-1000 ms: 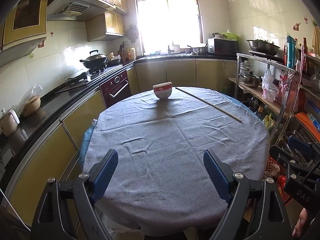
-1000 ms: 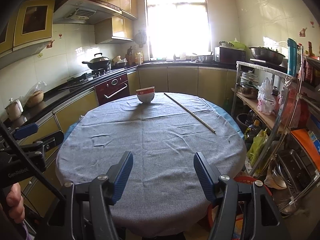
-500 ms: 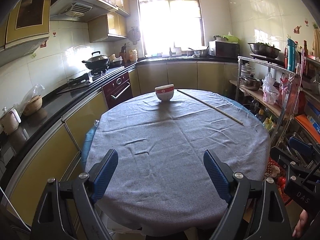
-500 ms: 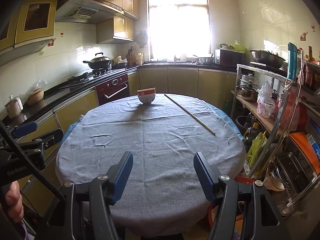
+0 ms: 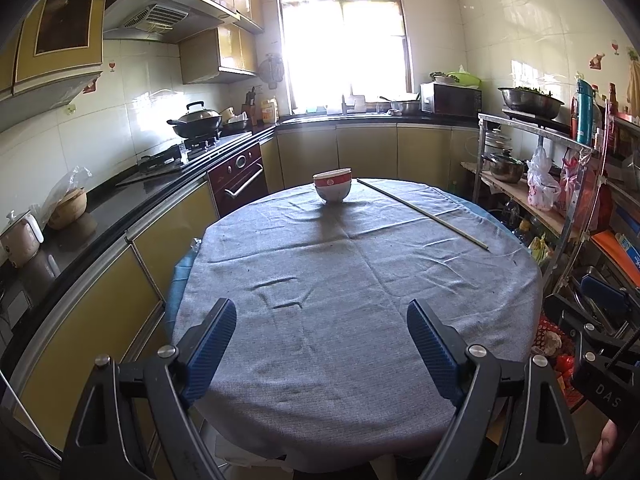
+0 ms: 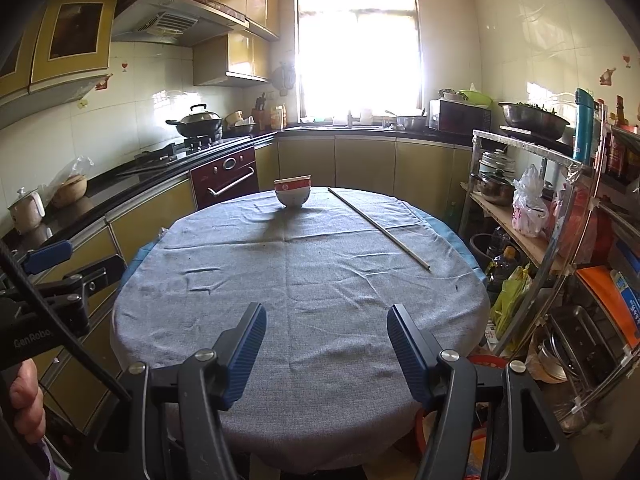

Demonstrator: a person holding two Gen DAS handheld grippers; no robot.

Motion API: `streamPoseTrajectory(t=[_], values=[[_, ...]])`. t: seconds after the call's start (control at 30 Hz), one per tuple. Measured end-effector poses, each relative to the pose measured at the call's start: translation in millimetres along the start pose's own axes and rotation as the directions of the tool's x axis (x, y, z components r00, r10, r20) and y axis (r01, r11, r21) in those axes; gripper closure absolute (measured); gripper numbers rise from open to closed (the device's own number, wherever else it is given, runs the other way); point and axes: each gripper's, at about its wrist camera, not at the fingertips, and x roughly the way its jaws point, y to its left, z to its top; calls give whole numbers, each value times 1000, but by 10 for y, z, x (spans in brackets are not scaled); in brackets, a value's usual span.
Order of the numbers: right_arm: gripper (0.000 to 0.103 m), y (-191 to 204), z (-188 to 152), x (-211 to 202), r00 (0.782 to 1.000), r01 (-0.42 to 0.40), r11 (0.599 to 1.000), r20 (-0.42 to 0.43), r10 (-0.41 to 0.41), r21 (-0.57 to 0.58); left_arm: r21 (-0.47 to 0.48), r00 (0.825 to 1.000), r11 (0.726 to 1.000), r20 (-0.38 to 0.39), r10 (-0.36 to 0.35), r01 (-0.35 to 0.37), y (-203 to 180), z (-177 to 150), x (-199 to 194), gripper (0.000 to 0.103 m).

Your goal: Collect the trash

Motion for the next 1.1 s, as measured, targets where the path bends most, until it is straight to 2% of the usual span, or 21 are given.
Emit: streamPoseTrajectory(t=[1.1], values=[[36,31,-10,14,1000,2,1000,-4,-2,-2,-17,1000,1000,-8,16,-16,76,-51,35,16]])
